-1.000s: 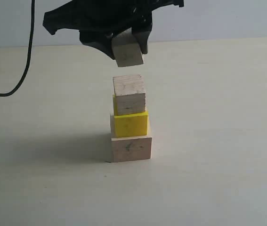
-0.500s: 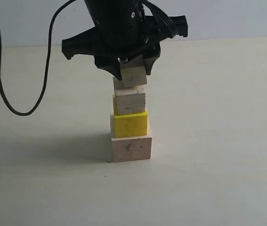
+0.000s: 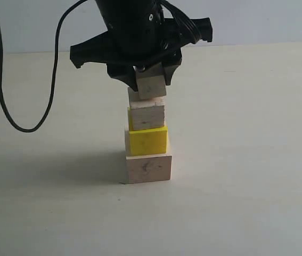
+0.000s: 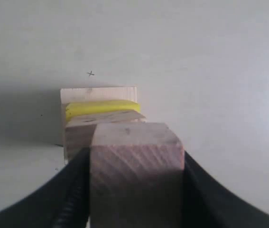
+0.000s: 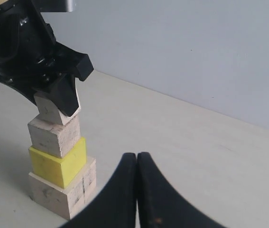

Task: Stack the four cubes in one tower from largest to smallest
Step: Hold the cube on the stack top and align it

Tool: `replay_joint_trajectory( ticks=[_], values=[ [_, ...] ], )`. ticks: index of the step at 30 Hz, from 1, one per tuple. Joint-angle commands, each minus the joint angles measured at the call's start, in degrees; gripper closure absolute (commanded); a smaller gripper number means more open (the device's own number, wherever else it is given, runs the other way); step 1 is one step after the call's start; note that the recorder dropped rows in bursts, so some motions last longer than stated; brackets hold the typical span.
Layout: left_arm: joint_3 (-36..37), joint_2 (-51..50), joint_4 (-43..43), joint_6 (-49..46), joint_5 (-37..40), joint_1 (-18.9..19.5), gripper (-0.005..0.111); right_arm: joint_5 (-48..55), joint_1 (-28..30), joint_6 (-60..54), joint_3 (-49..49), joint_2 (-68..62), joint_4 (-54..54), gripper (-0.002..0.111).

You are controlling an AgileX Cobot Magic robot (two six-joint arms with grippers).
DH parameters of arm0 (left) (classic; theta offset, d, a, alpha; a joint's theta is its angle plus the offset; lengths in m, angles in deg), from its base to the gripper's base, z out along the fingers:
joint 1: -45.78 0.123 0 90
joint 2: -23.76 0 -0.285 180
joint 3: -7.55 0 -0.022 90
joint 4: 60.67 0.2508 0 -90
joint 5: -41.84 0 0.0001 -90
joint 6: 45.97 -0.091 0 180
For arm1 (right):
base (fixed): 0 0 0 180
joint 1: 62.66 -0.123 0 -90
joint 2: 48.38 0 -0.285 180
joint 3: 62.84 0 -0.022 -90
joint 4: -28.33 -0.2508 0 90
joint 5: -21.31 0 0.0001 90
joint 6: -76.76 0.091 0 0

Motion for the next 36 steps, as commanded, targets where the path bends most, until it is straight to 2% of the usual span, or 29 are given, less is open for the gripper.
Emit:
replay_joint_trajectory(
  ticks=[1, 23, 36],
  values=[
    [-0.01, 0.48, -0.08, 0.49, -0.19, -0.18, 0.107, 0.01, 0.03, 0.17, 0.31, 0.4, -0.29, 0.108],
    [-0.01, 0.56, 0.29, -2.66, -0.19, 1.33, 0.107, 0.61, 0.03, 0.17, 0.31, 0.4, -0.42, 0.108],
    [2.95, 0.56, -2.2, -2.77, -0.19, 1.49, 0.107, 0.61, 0.03, 0.17, 0.31, 0.4, -0.42, 0.108]
  ],
)
